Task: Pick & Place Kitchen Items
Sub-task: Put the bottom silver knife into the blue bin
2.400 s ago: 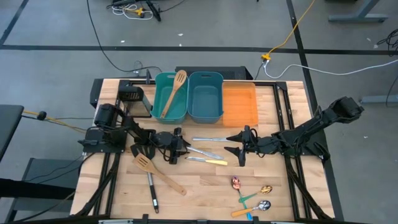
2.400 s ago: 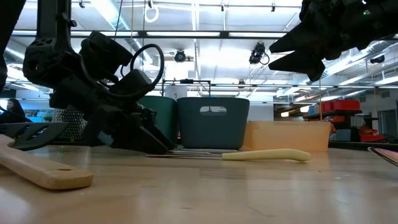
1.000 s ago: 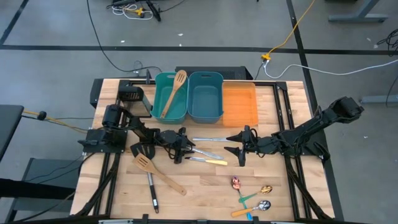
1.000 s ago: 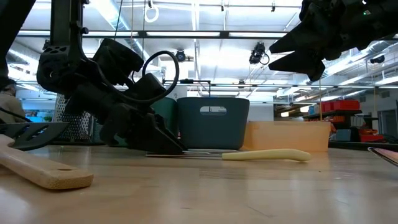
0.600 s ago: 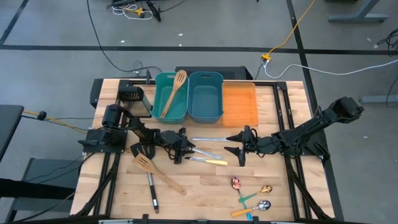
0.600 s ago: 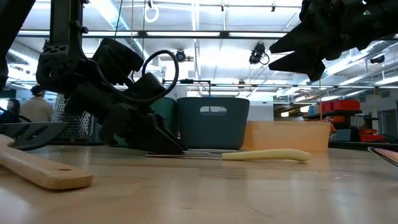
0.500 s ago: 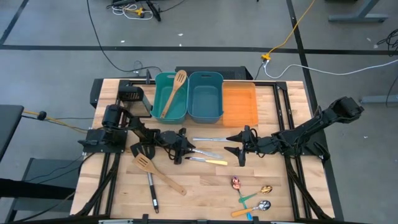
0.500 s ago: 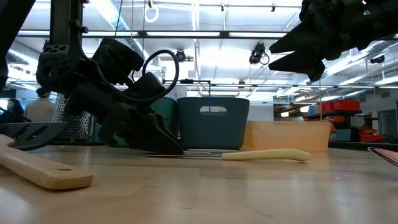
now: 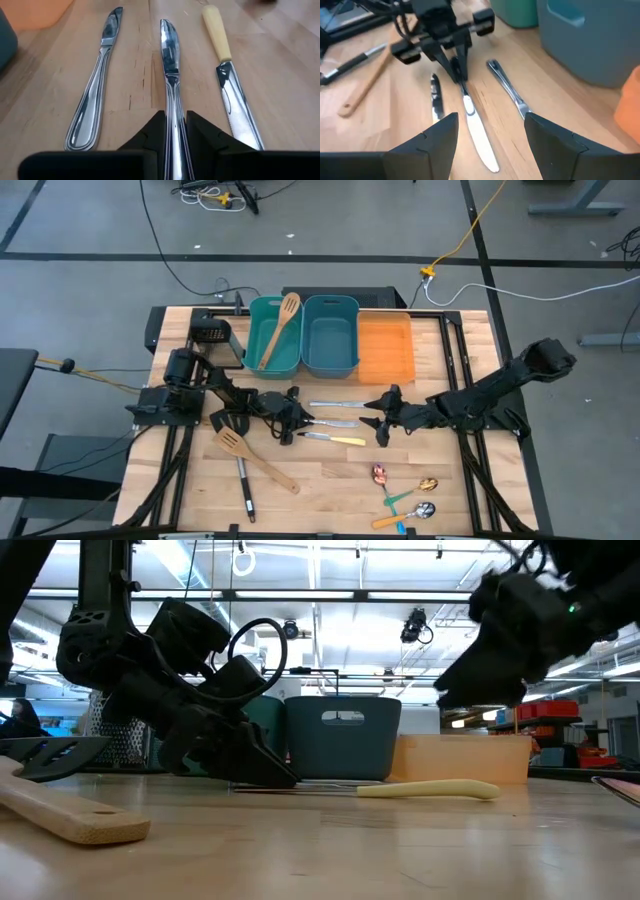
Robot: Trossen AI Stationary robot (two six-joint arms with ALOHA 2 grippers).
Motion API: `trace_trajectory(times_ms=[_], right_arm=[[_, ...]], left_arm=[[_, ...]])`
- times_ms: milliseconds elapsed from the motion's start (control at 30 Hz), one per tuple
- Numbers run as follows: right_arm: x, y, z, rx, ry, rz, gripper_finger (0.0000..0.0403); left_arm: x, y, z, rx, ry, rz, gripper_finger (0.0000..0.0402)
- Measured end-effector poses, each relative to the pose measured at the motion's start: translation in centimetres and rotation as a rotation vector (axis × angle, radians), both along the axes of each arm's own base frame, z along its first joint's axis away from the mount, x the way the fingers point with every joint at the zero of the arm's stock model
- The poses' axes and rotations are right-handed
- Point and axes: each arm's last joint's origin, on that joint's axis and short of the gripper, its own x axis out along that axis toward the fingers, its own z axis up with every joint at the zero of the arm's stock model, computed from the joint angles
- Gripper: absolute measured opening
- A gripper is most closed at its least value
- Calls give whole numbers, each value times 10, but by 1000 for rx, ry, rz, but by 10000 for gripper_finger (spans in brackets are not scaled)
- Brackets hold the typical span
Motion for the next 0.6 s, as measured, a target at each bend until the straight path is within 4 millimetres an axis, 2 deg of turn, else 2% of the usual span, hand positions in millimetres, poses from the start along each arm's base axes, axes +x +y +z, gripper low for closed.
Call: trace_trajectory(times_ms=[133, 367, 600], right_arm=[[11, -4, -12, 18, 54, 9, 240], [34, -6, -15, -1, 91, 42, 240], [41, -5, -23, -9, 154, 65, 240]], left_arm=[[0, 0, 0, -13, -3, 2, 65], [0, 0, 0, -16, -6, 3, 65], [0, 0, 0, -21, -8, 3, 65]])
